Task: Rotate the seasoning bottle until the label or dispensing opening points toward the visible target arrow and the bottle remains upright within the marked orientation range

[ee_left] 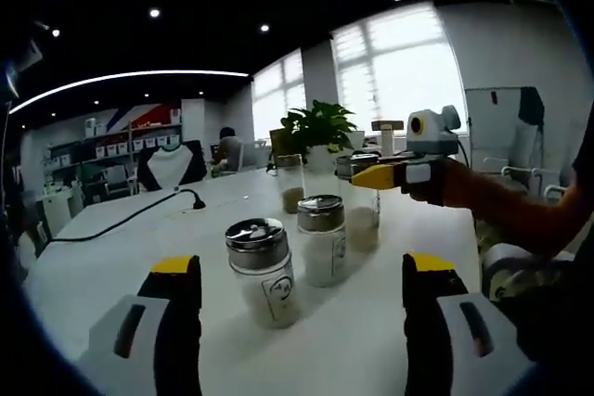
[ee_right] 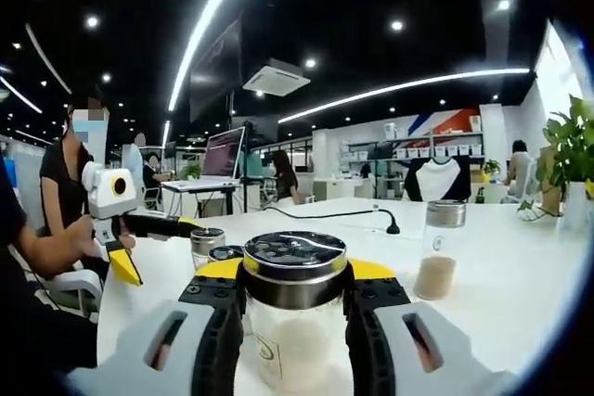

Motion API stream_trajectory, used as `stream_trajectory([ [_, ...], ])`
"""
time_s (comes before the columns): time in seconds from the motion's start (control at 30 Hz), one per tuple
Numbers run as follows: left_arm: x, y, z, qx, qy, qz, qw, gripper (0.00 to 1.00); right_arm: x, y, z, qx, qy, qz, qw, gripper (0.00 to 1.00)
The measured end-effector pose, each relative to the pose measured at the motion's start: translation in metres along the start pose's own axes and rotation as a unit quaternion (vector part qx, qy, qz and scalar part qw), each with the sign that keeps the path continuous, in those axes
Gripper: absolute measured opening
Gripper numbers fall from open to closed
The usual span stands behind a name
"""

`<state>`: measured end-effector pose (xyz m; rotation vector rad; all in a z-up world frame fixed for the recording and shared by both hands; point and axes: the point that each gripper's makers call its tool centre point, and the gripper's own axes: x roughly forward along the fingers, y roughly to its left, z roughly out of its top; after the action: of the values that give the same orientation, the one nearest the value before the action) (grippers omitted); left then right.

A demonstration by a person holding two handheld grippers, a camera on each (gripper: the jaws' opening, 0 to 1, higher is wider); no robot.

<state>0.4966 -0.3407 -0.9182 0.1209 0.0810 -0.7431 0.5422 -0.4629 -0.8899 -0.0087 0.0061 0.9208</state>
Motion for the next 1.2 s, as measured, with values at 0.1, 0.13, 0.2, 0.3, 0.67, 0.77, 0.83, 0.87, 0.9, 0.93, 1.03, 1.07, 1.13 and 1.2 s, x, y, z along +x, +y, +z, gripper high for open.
stream_trajectory([
  [0.1, 0.0005, -0.0015, -0.0003, 0.001, 0.001, -0.001, 1.0, 0.94, 0.0001, 0.0, -0.0002, 0.001, 0.001, -0.002, 1.0, 0.4],
  [0.13, 0.0006, -0.0017, -0.0002, 0.001, 0.0, -0.001, 1.0, 0.94, 0.0002, 0.0002, -0.0002, 0.0, 0.001, -0.002, 1.0, 0.4],
  [0.2, 0.0009, -0.0019, -0.0004, 0.001, 0.001, -0.002, 1.0, 0.94, 0.0003, 0.0, -0.0003, 0.0, 0.002, -0.002, 1.0, 0.4],
  [0.3, 0.0014, -0.0013, -0.0011, 0.002, 0.002, -0.001, 1.0, 0.94, 0.0009, 0.0, -0.0005, 0.001, 0.001, -0.003, 1.0, 0.4],
  [0.67, 0.0038, -0.0035, -0.0055, 0.001, 0.008, -0.003, 1.0, 0.94, 0.0037, 0.0041, -0.0007, -0.003, 0.005, -0.001, 1.0, 0.4],
  [0.77, 0.0033, -0.0026, -0.0052, 0.002, 0.008, -0.002, 1.0, 0.94, 0.0038, 0.004, -0.001, -0.002, 0.006, 0.0, 1.0, 0.4],
  [0.83, 0.0023, -0.0005, -0.0038, 0.001, 0.005, 0.0, 1.0, 0.94, 0.0038, 0.0037, -0.001, -0.002, 0.006, -0.004, 1.0, 0.4],
  [0.87, 0.0019, 0.0, -0.0033, 0.001, 0.004, 0.001, 1.0, 0.94, 0.0038, 0.0035, -0.0011, -0.004, 0.008, -0.006, 0.9999, 0.4],
  [0.9, 0.0018, 0.0, -0.0032, 0.001, 0.004, 0.001, 1.0, 0.94, 0.0037, 0.0034, -0.0012, -0.003, 0.008, -0.006, 0.9999, 0.4],
  [0.93, 0.0015, 0.0003, -0.003, 0.002, 0.005, 0.002, 1.0, 0.94, 0.0036, 0.0036, -0.0013, -0.003, 0.009, -0.005, 0.9999, 0.4],
  [1.03, 0.0007, 0.0008, -0.002, 0.004, 0.004, 0.003, 1.0, 0.94, 0.0035, 0.0034, -0.0014, -0.003, 0.007, -0.004, 1.0, 0.4],
  [1.07, 0.0005, 0.0003, -0.0014, 0.004, 0.003, 0.003, 1.0, 0.94, 0.0034, 0.0034, -0.0014, -0.003, 0.006, -0.002, 1.0, 0.4],
  [1.13, 0.0004, -0.0002, -0.001, 0.004, 0.002, 0.003, 1.0, 0.94, 0.0034, 0.0034, -0.0014, -0.003, 0.005, 0.0, 1.0, 0.4],
  [1.2, 0.0005, 0.0, -0.002, 0.005, 0.005, 0.004, 1.0, 0.94, 0.0034, 0.0033, -0.0013, -0.003, 0.003, 0.002, 1.0, 0.4],
])
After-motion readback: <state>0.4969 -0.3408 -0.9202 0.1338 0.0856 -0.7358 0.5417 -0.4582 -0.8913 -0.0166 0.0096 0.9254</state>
